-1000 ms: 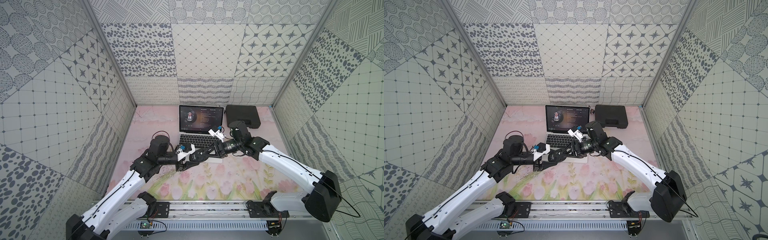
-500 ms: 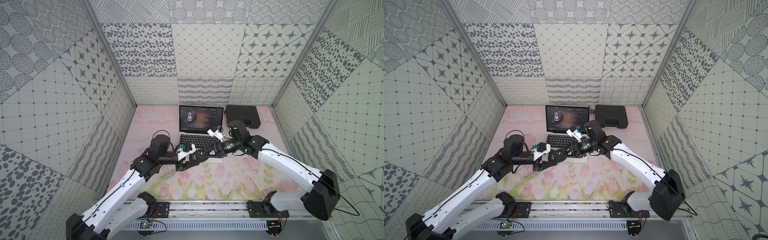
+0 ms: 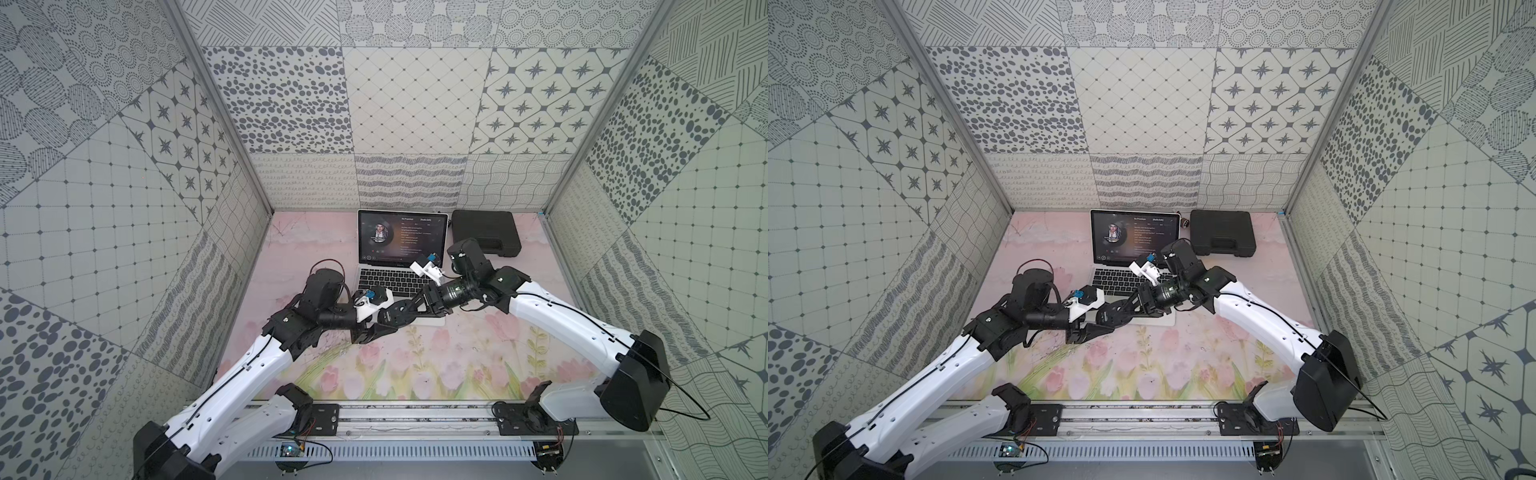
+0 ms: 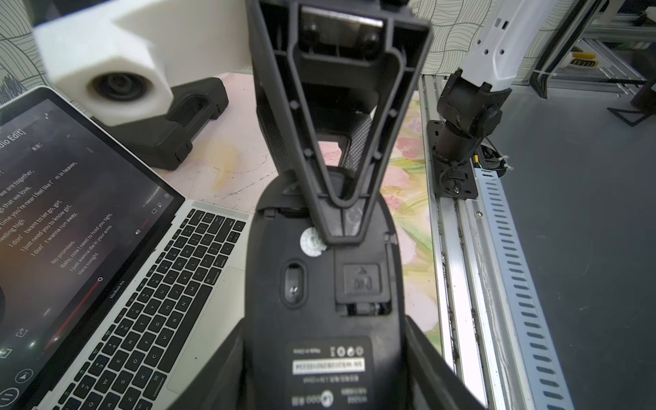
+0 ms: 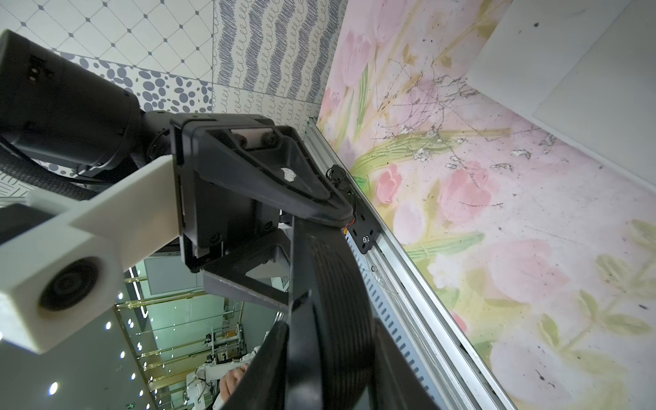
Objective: Remove the wireless mouse receiver from the laptop
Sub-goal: Close the lid on the mouse.
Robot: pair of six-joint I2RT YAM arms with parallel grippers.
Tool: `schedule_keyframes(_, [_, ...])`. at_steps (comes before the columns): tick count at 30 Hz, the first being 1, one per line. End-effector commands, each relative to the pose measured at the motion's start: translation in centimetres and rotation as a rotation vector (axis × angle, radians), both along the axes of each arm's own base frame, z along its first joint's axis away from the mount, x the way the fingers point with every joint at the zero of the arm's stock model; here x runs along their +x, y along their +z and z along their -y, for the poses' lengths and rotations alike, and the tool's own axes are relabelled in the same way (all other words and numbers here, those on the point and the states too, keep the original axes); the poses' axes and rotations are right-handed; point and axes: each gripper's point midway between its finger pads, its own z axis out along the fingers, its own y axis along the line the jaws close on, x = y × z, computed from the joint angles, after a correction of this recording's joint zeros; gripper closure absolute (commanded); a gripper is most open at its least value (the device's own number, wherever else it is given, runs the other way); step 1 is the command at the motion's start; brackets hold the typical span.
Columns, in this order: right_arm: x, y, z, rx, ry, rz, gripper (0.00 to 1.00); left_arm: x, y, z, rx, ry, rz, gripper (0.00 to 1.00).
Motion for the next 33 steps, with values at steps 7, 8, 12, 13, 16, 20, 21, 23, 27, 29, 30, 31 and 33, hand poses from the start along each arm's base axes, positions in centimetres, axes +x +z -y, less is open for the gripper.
schedule_keyframes(7, [0.2, -1.7, -0.4, -0.065, 0.006, 0.057, 0.50, 0.0, 3.6, 0.8, -0.108, -0.021, 0.059, 1.00])
schedule_keyframes(8, [0.2, -1.9, -0.4, -0.071, 0.003, 0.061, 0.47, 0.0, 3.6, 0.7, -0.108, -0.019, 0.061, 1.00])
schedule_keyframes(12, [0.3, -2.0, -0.2, -0.079, 0.002, 0.079, 0.45, 0.1, 3.5, 0.8, -0.104, -0.016, 0.056, 1.00])
schedule_keyframes(13, [0.3, -2.0, -0.2, -0.080, 0.001, 0.078, 0.46, 0.1, 3.5, 0.8, -0.104, -0.017, 0.051, 1.00])
schedule_keyframes(16, [0.3, -2.2, -0.2, -0.085, 0.003, 0.079, 0.56, 0.1, 3.6, 0.8, -0.103, -0.014, 0.053, 1.00])
schedule_keyframes(20, [0.4, -2.5, -0.5, -0.089, 0.010, 0.074, 0.64, 0.2, 3.7, 0.8, -0.111, -0.013, 0.051, 1.00])
schedule_keyframes(21, [0.3, -2.5, -0.6, -0.089, 0.015, 0.073, 0.64, 0.2, 3.7, 0.9, -0.115, -0.013, 0.049, 1.00])
schedule_keyframes(23, [0.2, -2.7, -1.1, -0.087, 0.026, 0.068, 0.64, 0.3, 3.9, 0.9, -0.122, -0.014, 0.048, 1.00])
schedule_keyframes(27, [0.0, -3.1, -1.7, -0.089, 0.039, 0.060, 0.61, 0.3, 3.9, 0.9, -0.123, -0.012, 0.050, 1.00])
schedule_keyframes(29, [0.1, -3.4, -1.7, -0.094, 0.036, 0.060, 0.58, 0.3, 4.0, 0.9, -0.126, -0.007, 0.052, 1.00])
schedule_keyframes(30, [0.1, -3.4, -1.7, -0.095, 0.036, 0.060, 0.56, 0.3, 4.1, 0.8, -0.128, -0.003, 0.055, 1.00])
schedule_keyframes(31, [0.0, -3.4, -1.7, -0.096, 0.036, 0.061, 0.54, 0.3, 4.2, 0.8, -0.130, -0.002, 0.058, 1.00])
schedule_keyframes(33, [0.1, -3.5, -1.6, -0.099, 0.034, 0.065, 0.50, 0.3, 4.3, 0.8, -0.137, -0.001, 0.060, 1.00])
